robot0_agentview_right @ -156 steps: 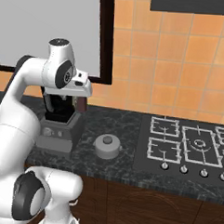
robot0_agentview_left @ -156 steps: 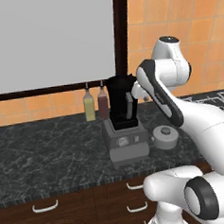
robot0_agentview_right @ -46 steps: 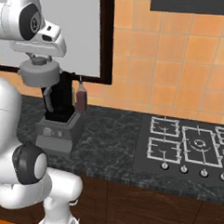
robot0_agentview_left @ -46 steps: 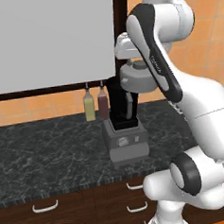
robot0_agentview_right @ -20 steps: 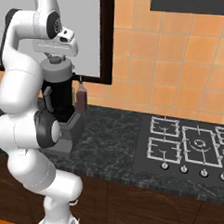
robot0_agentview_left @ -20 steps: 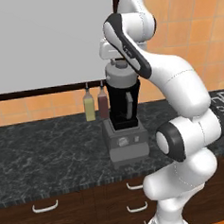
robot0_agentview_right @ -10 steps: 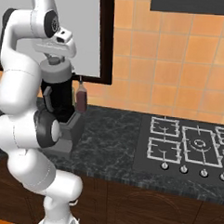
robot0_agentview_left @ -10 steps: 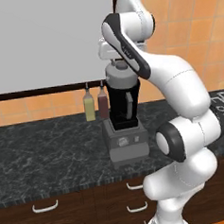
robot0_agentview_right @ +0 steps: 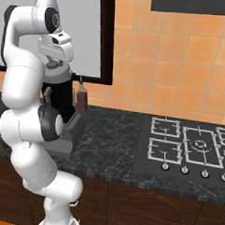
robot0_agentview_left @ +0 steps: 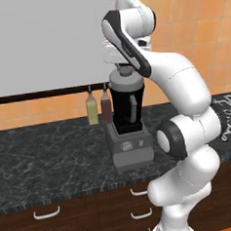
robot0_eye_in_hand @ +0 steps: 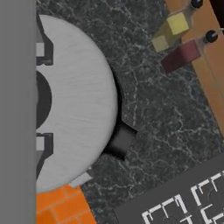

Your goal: Close the lid blender by securely placing the lid on top.

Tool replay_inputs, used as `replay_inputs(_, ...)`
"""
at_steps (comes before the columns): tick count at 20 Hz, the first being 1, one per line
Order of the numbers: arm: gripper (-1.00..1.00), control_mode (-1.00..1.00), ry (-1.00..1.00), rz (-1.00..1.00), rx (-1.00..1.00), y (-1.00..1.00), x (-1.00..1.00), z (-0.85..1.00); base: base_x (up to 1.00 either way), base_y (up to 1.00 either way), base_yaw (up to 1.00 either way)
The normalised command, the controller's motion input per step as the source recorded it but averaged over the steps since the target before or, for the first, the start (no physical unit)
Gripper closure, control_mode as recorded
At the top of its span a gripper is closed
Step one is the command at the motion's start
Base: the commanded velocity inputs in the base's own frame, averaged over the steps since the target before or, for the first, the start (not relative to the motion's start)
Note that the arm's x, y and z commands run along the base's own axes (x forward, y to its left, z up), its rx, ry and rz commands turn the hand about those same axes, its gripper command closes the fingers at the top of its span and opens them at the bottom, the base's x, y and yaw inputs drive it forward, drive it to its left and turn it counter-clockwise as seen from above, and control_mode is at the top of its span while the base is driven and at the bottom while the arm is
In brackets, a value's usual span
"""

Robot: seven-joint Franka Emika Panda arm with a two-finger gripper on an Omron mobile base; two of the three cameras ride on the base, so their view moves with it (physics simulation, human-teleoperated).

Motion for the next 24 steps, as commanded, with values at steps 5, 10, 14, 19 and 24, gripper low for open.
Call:
replay_inputs(5, -1.0, -1.0, 0.14, -0.2, 0.0, 0.0, 0.0, -0.46, 0.0, 0.0, 0.0)
replay_inputs(10, -1.0, -1.0, -0.4, -0.02, 0.0, 0.0, -0.65, 0.21, 0.0, 0.0, 0.0)
replay_inputs(14, -1.0, -1.0, -0.47, 0.01, -0.02, 0.03, -1.0, -0.13, 0.0, 0.0, 0.0)
replay_inputs(19, -1.0, -1.0, -0.3, 0.12, -0.21, 0.47, -1.0, -0.92, 0.0, 0.0, 0.0)
replay_inputs(24, -1.0, -1.0, -0.08, 0.19, -0.32, 0.75, -1.0, -1.0, 0.0, 0.0, 0.0)
